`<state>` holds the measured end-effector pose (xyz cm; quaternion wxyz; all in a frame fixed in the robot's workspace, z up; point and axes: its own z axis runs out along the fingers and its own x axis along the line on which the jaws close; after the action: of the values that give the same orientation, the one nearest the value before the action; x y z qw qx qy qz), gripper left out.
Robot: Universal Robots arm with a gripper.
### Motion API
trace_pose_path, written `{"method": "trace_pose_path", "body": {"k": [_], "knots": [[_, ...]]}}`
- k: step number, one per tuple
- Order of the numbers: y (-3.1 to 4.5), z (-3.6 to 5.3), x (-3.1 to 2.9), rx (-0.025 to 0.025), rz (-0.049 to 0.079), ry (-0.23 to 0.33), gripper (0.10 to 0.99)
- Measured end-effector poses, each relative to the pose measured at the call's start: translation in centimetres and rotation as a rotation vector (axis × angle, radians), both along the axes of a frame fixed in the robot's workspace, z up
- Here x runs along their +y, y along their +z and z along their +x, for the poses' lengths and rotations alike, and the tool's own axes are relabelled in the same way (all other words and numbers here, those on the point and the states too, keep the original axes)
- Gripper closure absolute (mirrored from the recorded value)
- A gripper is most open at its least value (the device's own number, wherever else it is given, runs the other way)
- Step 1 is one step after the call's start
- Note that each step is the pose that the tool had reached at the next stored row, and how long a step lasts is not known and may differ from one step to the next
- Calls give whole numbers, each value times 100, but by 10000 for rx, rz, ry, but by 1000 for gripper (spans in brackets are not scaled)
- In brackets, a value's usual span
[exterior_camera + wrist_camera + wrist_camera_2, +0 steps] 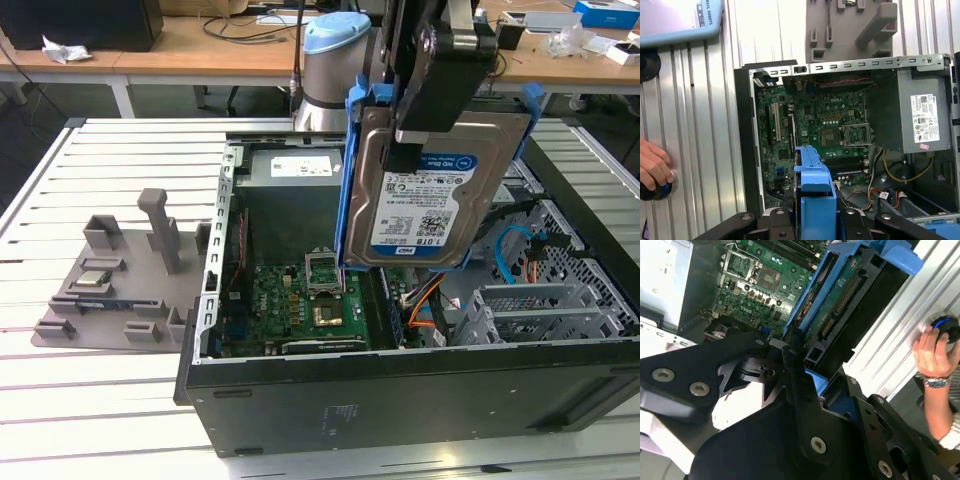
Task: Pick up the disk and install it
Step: 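Pick up the disk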
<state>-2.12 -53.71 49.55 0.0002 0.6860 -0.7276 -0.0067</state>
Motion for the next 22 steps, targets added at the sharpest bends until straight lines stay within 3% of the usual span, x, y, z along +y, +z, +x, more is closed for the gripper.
{"method": "trace_pose_path", "body": {"k": [4, 11, 14, 19, 22], "knots": [[-4, 0, 0, 1, -20, 747, 718], [-5, 38, 0, 1, -27, 747, 718], [-6, 123, 0, 6, -27, 747, 718], [-30, 348, -3, 37, -25, 747, 718], [-78, 379, -40, 41, -27, 748, 718]]}}
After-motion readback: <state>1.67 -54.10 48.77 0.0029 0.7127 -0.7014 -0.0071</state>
